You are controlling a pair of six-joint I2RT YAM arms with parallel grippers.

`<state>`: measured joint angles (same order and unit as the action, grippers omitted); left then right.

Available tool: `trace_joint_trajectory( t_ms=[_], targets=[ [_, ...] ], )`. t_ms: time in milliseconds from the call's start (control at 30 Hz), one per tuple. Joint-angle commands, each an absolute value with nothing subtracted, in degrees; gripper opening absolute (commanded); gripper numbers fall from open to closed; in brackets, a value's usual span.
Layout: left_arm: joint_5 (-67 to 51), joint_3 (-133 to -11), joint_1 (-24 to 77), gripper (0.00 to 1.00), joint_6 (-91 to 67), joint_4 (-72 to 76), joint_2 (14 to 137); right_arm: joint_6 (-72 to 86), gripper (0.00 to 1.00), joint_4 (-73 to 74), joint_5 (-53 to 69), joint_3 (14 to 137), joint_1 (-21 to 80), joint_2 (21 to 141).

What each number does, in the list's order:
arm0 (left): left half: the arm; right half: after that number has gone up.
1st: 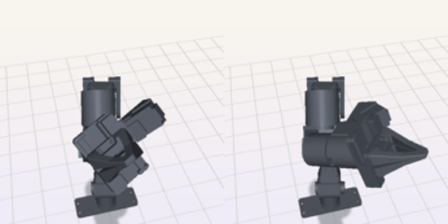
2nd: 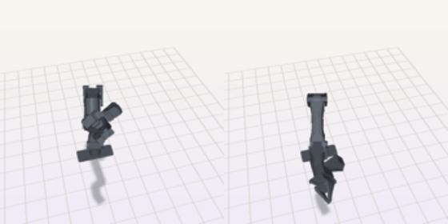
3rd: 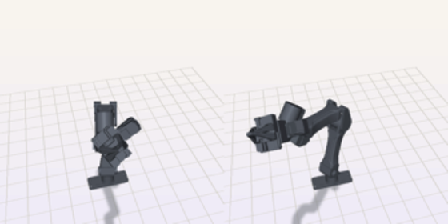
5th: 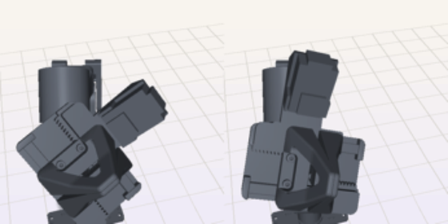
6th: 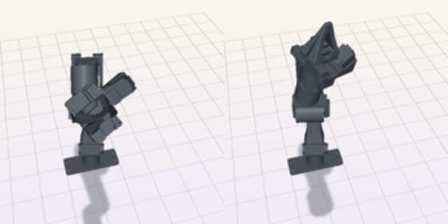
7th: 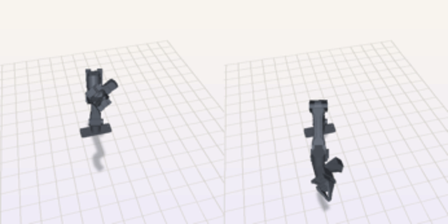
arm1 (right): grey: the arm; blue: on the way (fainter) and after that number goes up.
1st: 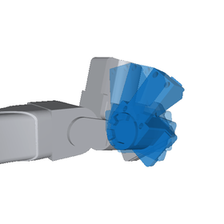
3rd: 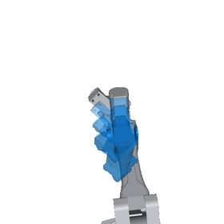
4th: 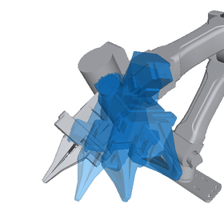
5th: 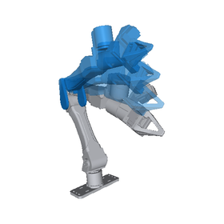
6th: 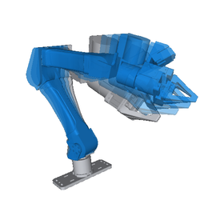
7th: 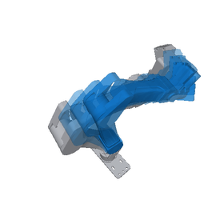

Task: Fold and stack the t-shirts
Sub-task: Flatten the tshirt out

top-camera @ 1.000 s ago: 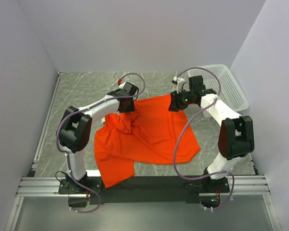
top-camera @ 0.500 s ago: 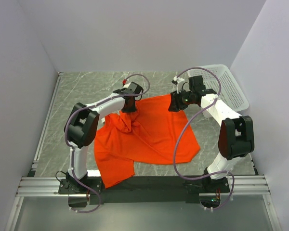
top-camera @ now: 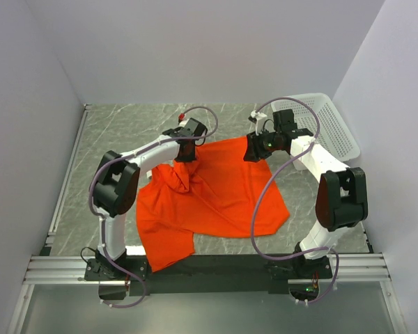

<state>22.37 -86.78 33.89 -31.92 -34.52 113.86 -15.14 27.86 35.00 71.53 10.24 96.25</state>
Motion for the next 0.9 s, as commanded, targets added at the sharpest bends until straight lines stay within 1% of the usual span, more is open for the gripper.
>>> trace_joint_trajectory(
  t_ms=[0, 200, 367, 400, 500, 733, 867],
  targets=[
    [19.1, -85.4, 34.2, 0.10, -30.0, -32.6, 106.4, -16.3, 0.47, 27.9, 35.0, 72.4, 9.8, 96.3],
    [14.1, -81.0, 33.1, 0.10, -30.6, -29.6, 102.5, -16.0, 0.47, 28.4, 34.0, 73.6, 9.8, 97.6],
    [7.6, -78.4, 30.9, 0.04, -30.5, -27.2, 101.0, -15.2, 0.47, 29.0, 32.6, 75.2, 9.8, 98.3],
    [6.7, -78.1, 30.5, 0.01, -30.5, -26.6, 100.7, -14.9, 0.47, 28.9, 32.4, 75.8, 9.8, 98.8],
    [4.7, -76.6, 29.1, 0.01, -30.4, -26.0, 99.4, -13.5, 0.47, 29.4, 30.9, 78.2, 9.8, 100.7],
    [2.8, -72.2, 26.0, 0.01, -29.6, -25.4, 92.8, -7.7, 0.44, 32.1, 18.6, 89.5, 9.8, 109.4],
    [2.2, -70.3, 25.5, 0.00, -29.2, -24.5, 90.7, -6.1, 0.43, 32.5, 9.2, 94.5, 9.8, 115.0]
  ],
)
